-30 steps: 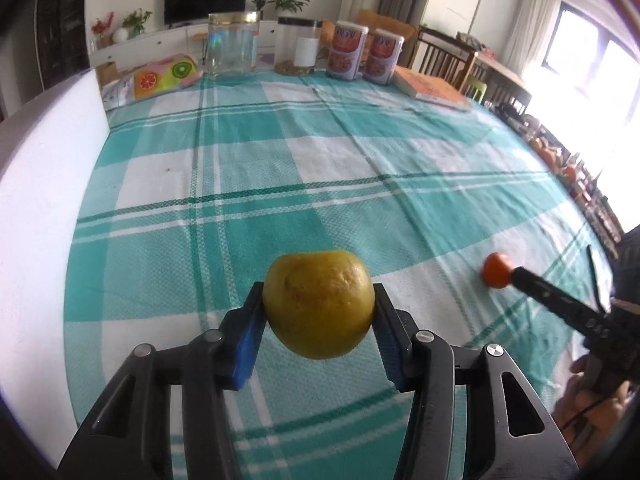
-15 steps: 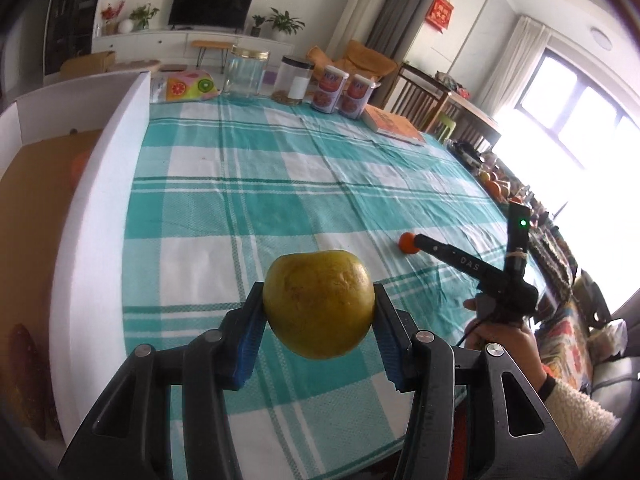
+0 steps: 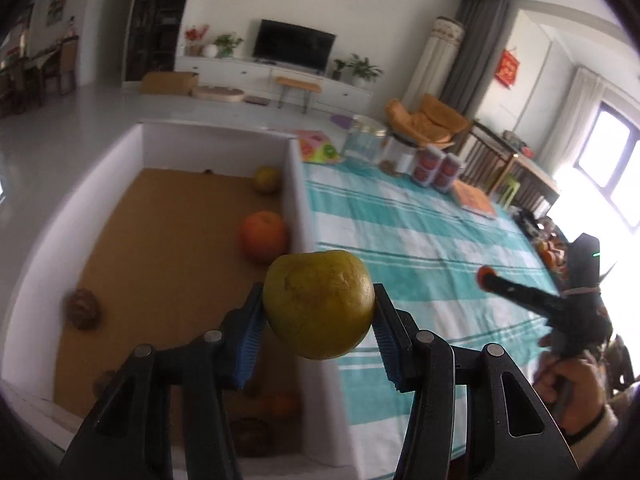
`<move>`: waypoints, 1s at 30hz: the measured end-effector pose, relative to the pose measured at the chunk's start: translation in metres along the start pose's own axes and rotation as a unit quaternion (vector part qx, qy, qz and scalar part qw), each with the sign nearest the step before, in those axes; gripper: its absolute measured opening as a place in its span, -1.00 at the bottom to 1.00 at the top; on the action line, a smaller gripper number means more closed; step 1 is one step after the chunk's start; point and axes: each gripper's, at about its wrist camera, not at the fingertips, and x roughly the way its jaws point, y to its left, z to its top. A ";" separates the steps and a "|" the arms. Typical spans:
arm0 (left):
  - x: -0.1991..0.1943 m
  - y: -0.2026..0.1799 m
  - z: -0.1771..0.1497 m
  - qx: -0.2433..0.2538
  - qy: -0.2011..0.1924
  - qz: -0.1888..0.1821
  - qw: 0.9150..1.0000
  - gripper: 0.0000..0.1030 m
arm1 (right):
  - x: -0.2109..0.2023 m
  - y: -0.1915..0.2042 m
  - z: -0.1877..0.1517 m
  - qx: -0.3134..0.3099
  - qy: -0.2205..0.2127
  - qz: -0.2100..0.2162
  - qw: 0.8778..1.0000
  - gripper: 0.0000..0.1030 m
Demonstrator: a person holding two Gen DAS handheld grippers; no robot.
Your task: Organize fruits
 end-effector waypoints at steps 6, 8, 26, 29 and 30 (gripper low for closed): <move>0.020 0.069 -0.023 -0.049 0.050 0.099 0.993 0.03 | 0.068 0.148 -0.026 -0.103 0.112 0.105 0.983 -0.36; 0.023 0.083 -0.031 -0.063 0.062 0.117 0.989 0.03 | 0.091 0.171 -0.042 -0.125 0.144 0.101 0.977 -0.36; -0.034 0.032 -0.028 0.031 -0.036 0.364 0.930 0.70 | 0.061 0.172 -0.022 -0.135 0.103 -0.038 0.985 0.90; -0.044 0.032 -0.028 0.013 -0.028 0.341 0.940 0.73 | 0.062 0.178 -0.028 -0.144 0.112 -0.046 0.982 0.90; -0.045 0.035 -0.027 0.008 -0.017 0.338 0.941 0.73 | 0.063 0.182 -0.031 -0.148 0.114 -0.050 0.981 0.90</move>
